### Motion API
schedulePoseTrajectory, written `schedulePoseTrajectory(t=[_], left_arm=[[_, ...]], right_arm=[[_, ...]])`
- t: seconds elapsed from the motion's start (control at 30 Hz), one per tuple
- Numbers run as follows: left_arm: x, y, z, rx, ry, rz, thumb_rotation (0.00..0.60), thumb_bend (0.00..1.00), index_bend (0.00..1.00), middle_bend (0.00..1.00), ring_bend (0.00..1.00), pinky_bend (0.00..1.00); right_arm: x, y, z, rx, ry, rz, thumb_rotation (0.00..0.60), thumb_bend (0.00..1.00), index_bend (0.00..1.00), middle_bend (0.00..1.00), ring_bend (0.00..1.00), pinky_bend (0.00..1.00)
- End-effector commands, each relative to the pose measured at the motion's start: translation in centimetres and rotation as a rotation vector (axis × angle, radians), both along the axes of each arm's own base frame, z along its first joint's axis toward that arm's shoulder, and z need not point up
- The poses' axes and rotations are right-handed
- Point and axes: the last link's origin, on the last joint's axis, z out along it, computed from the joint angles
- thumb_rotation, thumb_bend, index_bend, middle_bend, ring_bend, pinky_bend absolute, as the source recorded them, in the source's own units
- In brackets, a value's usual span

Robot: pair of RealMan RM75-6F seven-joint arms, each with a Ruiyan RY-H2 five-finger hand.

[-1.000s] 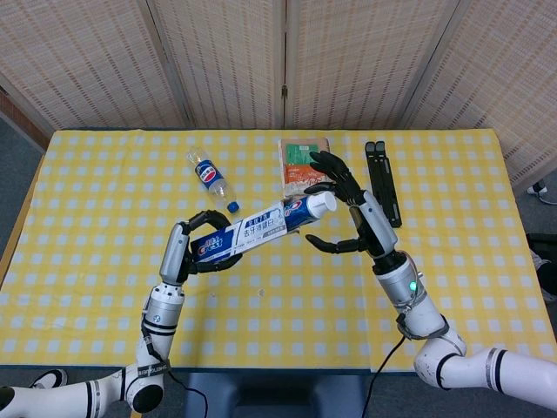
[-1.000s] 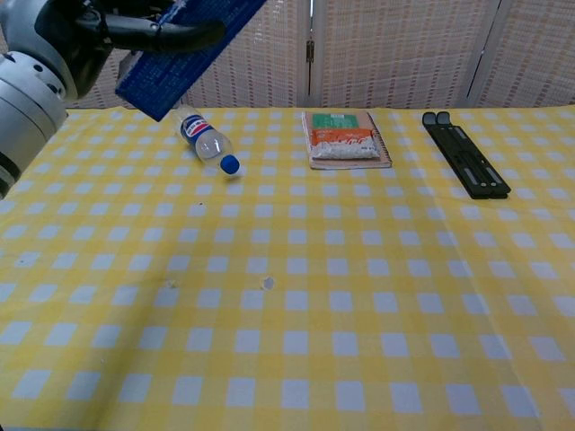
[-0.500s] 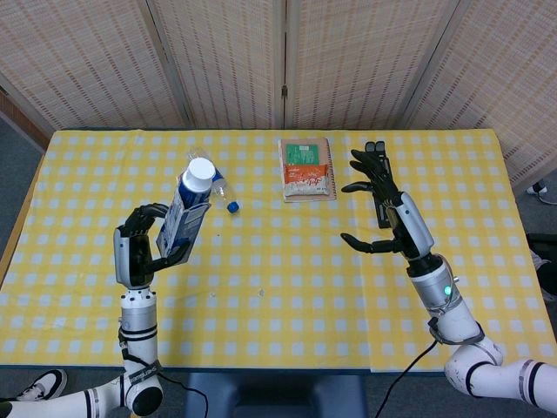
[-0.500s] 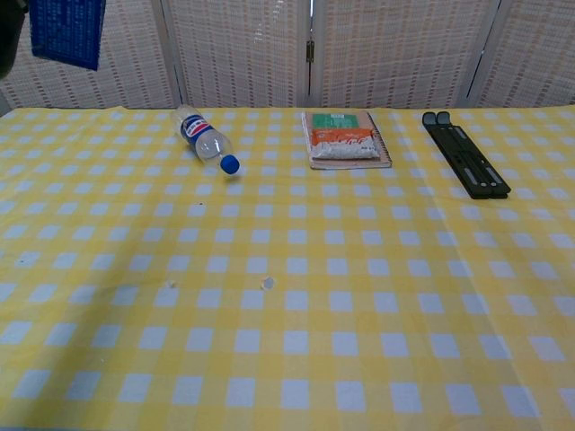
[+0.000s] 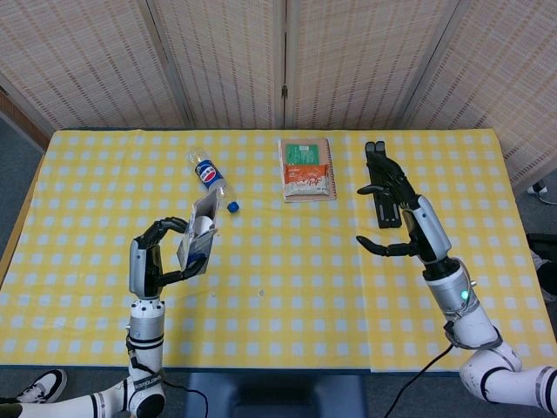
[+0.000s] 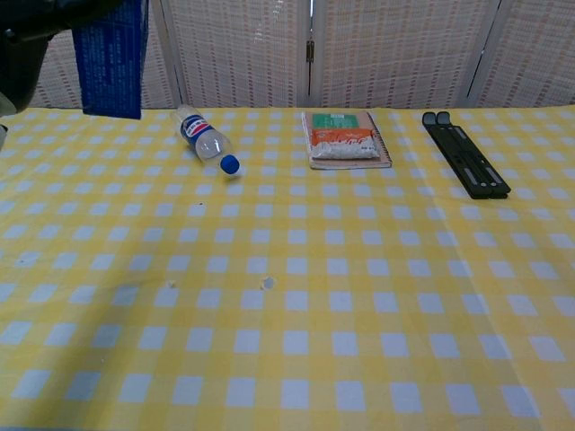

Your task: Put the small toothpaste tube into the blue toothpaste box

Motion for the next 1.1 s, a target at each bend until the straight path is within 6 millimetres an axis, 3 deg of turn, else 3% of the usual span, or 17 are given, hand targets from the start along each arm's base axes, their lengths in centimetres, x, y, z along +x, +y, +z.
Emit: schedulePoseTrajectory(t=[0.03, 0.43, 0.77, 0.9, 0.97, 1.1], left_arm=[[-1.5, -0.7, -1.4, -0.025, 0.184, -0.039, 0.6, 0.2, 0.5, 0.68, 0.51, 0.44], [-7.4, -2.6, -6.8, -0.046, 0.671, -0.107, 0.6, 0.2, 0.51, 0.68, 0.51, 0.44], [-12.2, -1.5, -9.3, -0.071, 1.044, -0.121, 0.6, 0.2, 0.51, 0.68, 0.51, 0.42], [-13.1, -0.6, -9.6, -0.069, 1.092, -0.088, 0.6, 0.2, 0.5, 0.67, 0.49, 0.4], [-13.4, -0.2, -9.7, -0.072, 1.119, -0.078, 0.6, 0.2, 0.45, 0.59, 0.41, 0.34], [-13.8, 0.6, -9.2, -0.095, 1.157, -0.058, 0.6, 0.13, 0.15, 0.25, 0.09, 0.11]], right_arm=[[-0.5, 0.3, 0.3, -0.004, 0.011, -0.007, 0.6, 0.27, 0.0, 0.06, 0.08, 0.27], [-2.1, 1.6, 0.4, 0.012, 0.048, -0.022, 0.6, 0.27, 0.0, 0.06, 0.08, 0.27], [-2.4, 2.4, -0.1, 0.03, 0.066, -0.015, 0.6, 0.27, 0.0, 0.06, 0.08, 0.27], [-2.4, 2.1, -0.4, 0.038, 0.068, -0.015, 0.6, 0.27, 0.0, 0.06, 0.08, 0.27], [-2.3, 2.0, -0.5, 0.04, 0.069, -0.015, 0.6, 0.27, 0.0, 0.06, 0.08, 0.27], [-2.6, 1.8, -0.8, 0.044, 0.092, -0.022, 0.6, 0.27, 0.0, 0.06, 0.08, 0.27]])
